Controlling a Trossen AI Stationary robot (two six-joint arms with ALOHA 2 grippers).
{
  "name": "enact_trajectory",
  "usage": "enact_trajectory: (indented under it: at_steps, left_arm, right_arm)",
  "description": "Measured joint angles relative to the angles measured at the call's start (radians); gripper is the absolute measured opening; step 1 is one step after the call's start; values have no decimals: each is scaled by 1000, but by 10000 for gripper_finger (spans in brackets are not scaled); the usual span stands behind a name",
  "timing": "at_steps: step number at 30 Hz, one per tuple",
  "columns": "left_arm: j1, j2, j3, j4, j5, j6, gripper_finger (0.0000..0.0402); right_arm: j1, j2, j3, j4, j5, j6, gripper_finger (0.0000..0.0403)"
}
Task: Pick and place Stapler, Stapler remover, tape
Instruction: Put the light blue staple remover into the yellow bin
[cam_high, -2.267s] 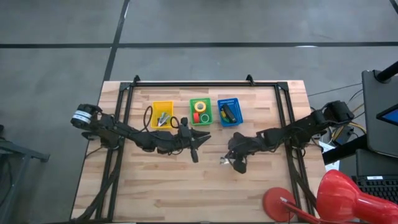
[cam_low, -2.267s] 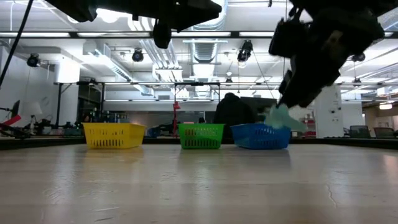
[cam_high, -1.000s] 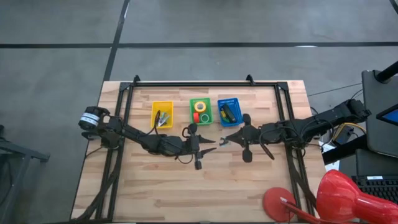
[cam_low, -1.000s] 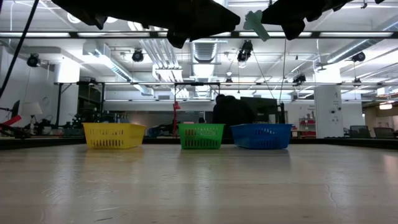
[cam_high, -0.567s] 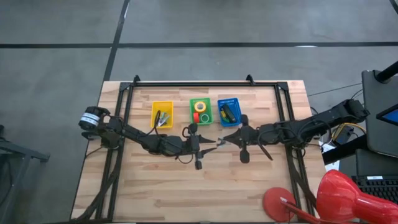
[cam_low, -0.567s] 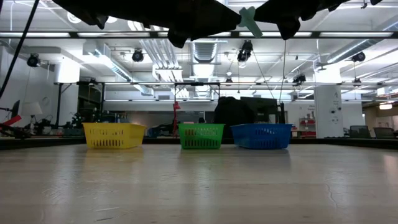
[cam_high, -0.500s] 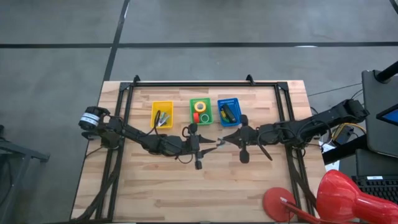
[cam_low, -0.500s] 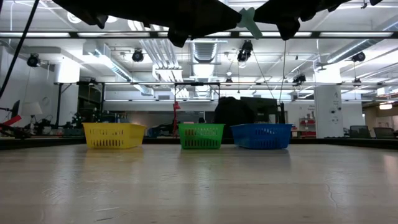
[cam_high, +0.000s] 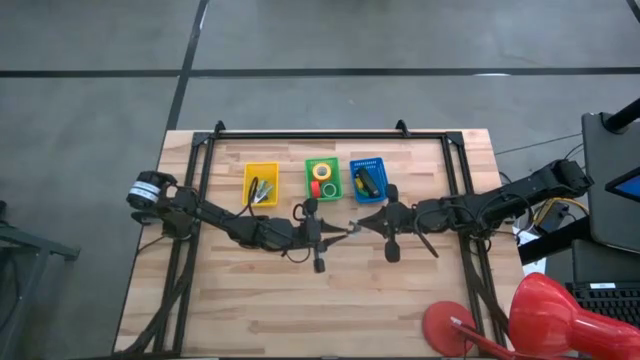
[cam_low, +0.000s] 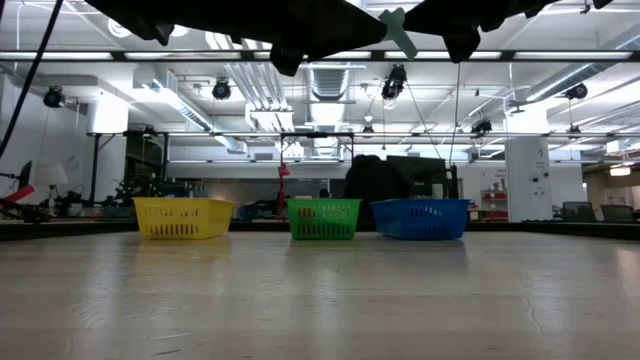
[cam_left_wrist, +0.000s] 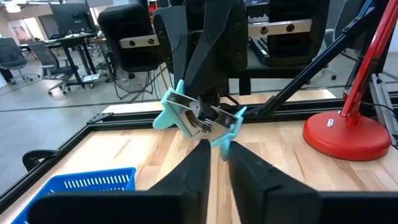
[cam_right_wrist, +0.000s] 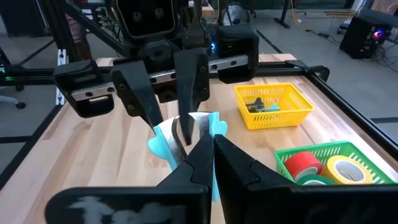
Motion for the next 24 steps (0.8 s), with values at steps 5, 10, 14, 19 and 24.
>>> enact_trajectory:
  at_steps: [5,10,14,19,24]
  left_arm:
    - [0,0,0,0,7,4,12]
    - [0,0,0,1,7,5,9]
    - [0,0,0,0,7,28,4]
    - [0,0,0,1,4,34,3]
    - [0,0,-11,-9,-12,35,2]
  right_arm:
    - [0,0,0,2,0,0,8]
    - [0,0,0,3,0,-3,8]
    - [0,0,0,-14,-1,-2,8]
    - [0,0,0,-56,-30,-3,20]
    - [2,0,0,-80,-42,-1,63]
